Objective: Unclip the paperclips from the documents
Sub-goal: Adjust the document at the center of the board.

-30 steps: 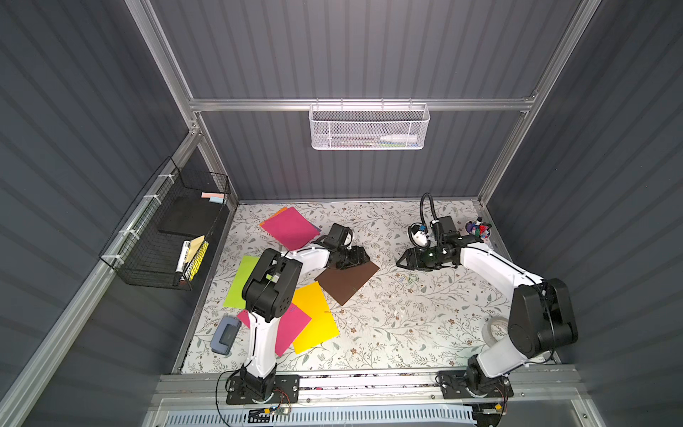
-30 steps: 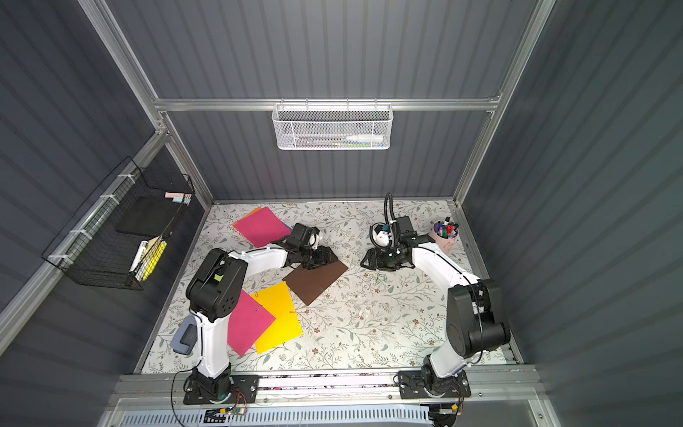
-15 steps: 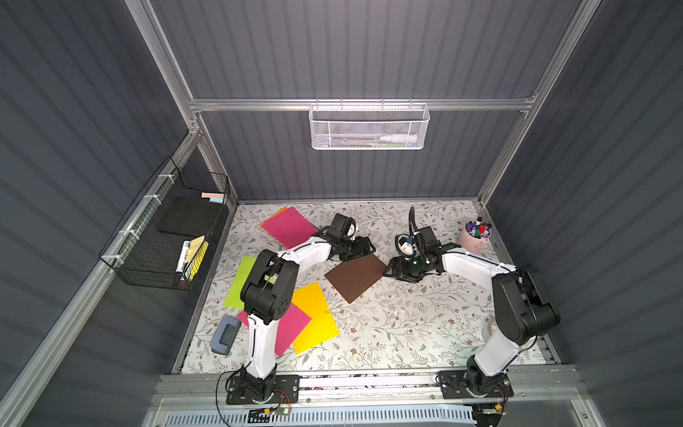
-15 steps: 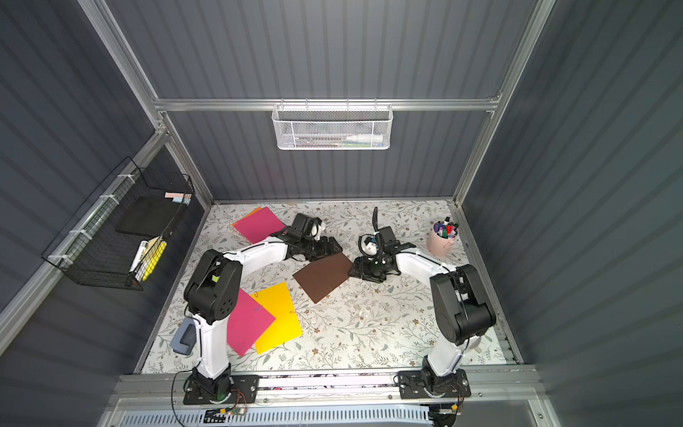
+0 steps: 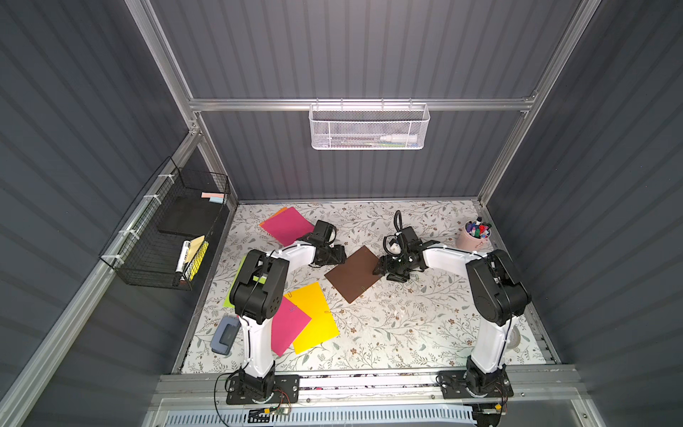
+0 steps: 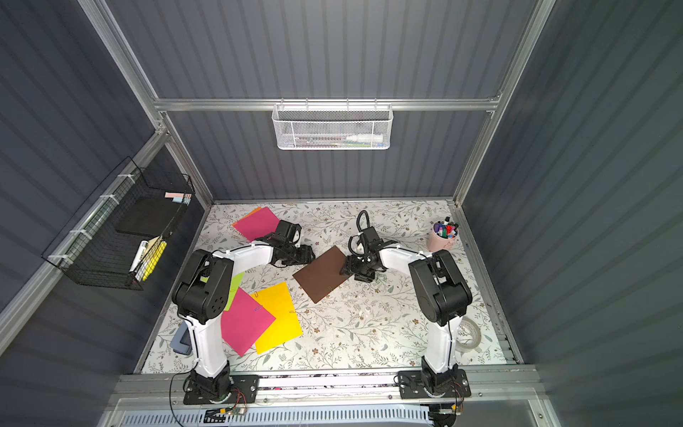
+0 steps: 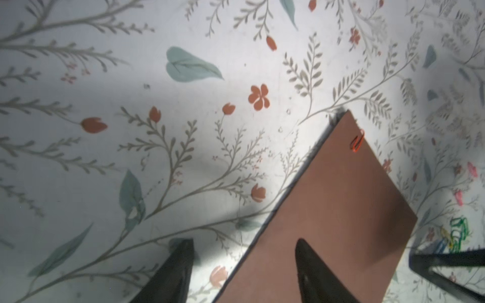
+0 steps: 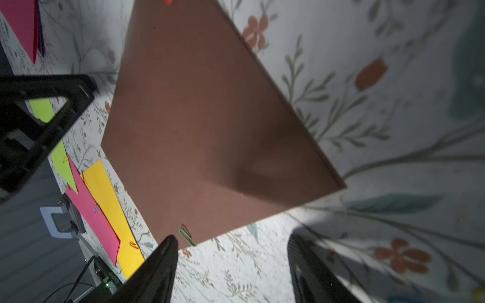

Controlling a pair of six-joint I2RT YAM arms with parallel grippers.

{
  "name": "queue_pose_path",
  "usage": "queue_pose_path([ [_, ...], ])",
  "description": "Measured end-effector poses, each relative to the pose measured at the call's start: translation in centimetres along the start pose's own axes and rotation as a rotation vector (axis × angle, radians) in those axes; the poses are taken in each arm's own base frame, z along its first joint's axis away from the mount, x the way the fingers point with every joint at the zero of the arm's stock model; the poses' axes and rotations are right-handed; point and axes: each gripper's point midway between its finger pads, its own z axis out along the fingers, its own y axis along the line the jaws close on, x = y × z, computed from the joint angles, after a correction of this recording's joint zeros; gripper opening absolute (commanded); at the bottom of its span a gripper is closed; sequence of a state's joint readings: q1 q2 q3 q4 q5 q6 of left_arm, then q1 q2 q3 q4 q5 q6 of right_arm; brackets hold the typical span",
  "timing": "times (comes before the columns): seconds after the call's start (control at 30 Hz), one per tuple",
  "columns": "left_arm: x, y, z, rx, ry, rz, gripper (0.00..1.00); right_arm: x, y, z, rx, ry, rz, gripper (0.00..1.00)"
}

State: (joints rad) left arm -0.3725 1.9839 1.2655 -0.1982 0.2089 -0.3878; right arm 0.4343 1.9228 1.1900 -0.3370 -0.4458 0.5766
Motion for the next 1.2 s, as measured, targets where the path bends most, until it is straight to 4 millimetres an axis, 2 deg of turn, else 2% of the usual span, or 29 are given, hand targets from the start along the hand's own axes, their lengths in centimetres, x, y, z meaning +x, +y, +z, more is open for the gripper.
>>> queue_pose_path([
  [0.13, 1.1, -0.1, -0.5, 0.026, -0.004, 0.012, 0.63, -1.8, 0.1, 0.3, 0.001, -0.022, -0.001, 0.69],
  [0.33, 4.6, -0.5, -2.1, 0.068, 0.044, 0.013, 0.62, -4.6, 0.9, 1.0, -0.033, -0.031, -0.02, 0.69],
  [0.43, 6.1, -1.7, -2.5, 0.103, 0.074, 0.022, 0.63, -5.4, 1.6, 1.6, -0.061, -0.025, -0.04, 0.69],
  [0.6, 8.8, -5.2, -2.6, 0.199, 0.156, 0.042, 0.62, -6.2, 2.7, 2.2, -0.094, -0.006, -0.081, 0.69],
  [0.7, 10.0, -6.2, -2.7, 0.222, 0.195, 0.049, 0.63, -6.3, 2.8, 2.3, -0.091, 0.002, -0.108, 0.7],
  [0.83, 10.3, -6.0, -3.0, 0.2, 0.212, 0.045, 0.64, -5.7, 2.4, 1.7, -0.058, 0.017, -0.127, 0.7],
  [1.0, 10.1, -5.3, -3.3, 0.143, 0.22, 0.037, 0.65, -5.7, 2.0, -0.1, -0.014, 0.006, -0.167, 0.7],
  [1.2, 7.7, -6.1, -4.0, 0.128, 0.174, 0.053, 0.65, -5.8, 1.7, -1.4, 0.03, 0.002, -0.202, 0.7],
])
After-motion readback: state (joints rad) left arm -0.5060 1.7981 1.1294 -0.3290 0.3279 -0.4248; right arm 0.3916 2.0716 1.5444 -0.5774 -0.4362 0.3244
